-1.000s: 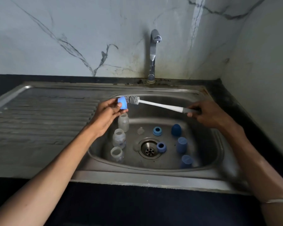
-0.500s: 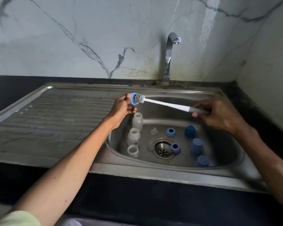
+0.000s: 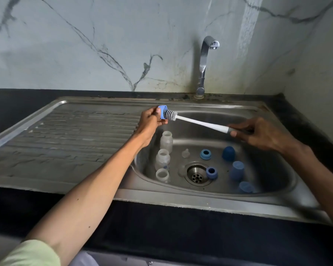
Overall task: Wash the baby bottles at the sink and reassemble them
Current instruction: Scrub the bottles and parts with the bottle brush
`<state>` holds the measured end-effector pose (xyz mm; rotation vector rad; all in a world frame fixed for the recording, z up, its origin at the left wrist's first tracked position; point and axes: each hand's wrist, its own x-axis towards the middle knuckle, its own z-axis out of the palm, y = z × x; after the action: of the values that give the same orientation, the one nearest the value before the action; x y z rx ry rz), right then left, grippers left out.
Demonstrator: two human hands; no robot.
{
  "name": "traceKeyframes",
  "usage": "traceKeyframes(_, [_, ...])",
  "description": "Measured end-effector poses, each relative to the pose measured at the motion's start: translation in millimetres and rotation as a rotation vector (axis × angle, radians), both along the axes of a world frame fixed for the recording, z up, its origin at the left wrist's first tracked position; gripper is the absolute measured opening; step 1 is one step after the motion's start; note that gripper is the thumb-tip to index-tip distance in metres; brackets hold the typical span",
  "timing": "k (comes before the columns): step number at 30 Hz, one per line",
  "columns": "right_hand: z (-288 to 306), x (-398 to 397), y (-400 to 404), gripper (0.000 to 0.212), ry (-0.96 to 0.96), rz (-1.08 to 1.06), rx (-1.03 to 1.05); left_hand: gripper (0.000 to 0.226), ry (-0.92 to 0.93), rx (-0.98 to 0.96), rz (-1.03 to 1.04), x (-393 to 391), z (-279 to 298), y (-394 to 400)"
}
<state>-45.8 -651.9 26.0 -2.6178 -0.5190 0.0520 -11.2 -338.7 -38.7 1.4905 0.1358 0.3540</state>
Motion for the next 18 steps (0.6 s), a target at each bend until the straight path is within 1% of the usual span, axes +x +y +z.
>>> traceKeyframes(4, [3.1,-1.3,-0.3,0.037,0.016,0.035,0.029,0.030,-0.010,-0.034,-0.012,0.2,0.7,2.9])
traceKeyframes(8, [3.8,-5.5,1.9,0.035,-0.052,0.000,0.121,0.032,0.006,-0.084,-0.049,3.2,1.7,8.7])
traceKeyframes(11, [3.6,-6.9,1.5,0.033,-0.089,-0.040,0.122,0.026,-0.001,-0.066,-0.098,2.1,2.1,7.7])
traceKeyframes(15, [2.8,-10.5,3.8,0.036,-0.027,-0.093,0.118,0.026,-0.011,-0.110,-0.135,0.9,2.4,6.1])
traceKeyframes(18, [5.7,-14.0,9.5,0.037,0.044,-0.057,0.101,0.025,-0.010,-0.142,-0.123,-1.5,3.3,9.0])
